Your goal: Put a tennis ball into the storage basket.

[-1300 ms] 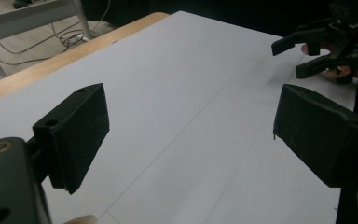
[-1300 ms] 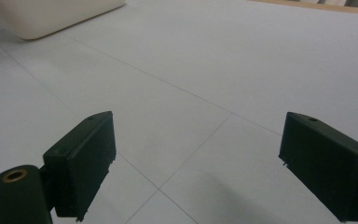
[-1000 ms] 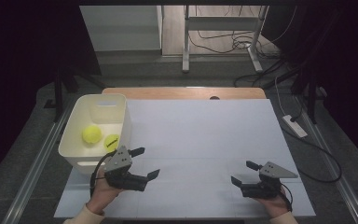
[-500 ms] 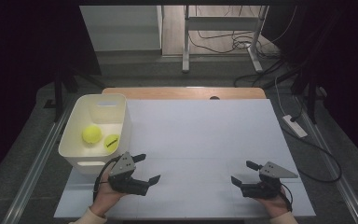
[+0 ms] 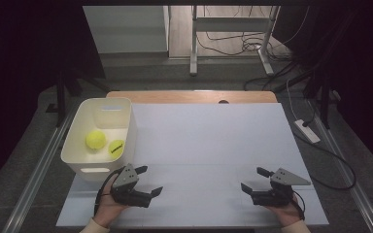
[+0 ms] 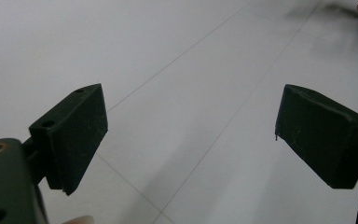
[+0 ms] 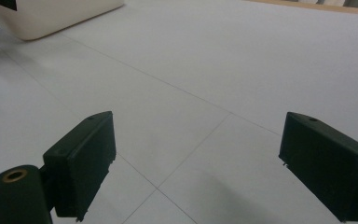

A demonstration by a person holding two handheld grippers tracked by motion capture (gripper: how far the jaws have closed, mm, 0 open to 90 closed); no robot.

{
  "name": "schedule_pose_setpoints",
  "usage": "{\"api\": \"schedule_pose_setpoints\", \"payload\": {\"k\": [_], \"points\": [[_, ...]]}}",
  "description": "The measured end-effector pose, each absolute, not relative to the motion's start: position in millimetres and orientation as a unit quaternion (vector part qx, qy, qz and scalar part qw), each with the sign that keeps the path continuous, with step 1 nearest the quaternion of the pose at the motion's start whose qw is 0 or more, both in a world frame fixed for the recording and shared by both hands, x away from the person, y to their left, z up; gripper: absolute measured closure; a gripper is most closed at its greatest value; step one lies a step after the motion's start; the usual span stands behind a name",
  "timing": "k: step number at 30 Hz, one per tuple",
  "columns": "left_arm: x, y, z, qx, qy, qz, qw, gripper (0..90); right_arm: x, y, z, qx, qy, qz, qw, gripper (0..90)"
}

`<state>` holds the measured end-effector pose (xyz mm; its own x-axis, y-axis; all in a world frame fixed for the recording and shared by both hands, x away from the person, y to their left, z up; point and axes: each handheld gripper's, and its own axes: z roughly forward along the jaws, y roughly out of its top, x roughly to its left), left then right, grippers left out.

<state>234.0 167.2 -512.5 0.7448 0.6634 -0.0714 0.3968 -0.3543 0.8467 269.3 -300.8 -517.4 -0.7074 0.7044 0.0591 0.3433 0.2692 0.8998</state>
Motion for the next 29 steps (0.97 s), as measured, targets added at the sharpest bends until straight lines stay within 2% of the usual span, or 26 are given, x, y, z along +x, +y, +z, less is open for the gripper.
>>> {"api": "schedule_pose_setpoints", "payload": {"k": [29], "points": [[231.2, 176.3, -519.8, 0.806, 0.337, 0.143, 0.465, 9.3, 268.5, -302.8, -517.5, 0.333, 0.776, 0.505, 0.178, 10.6]]}}
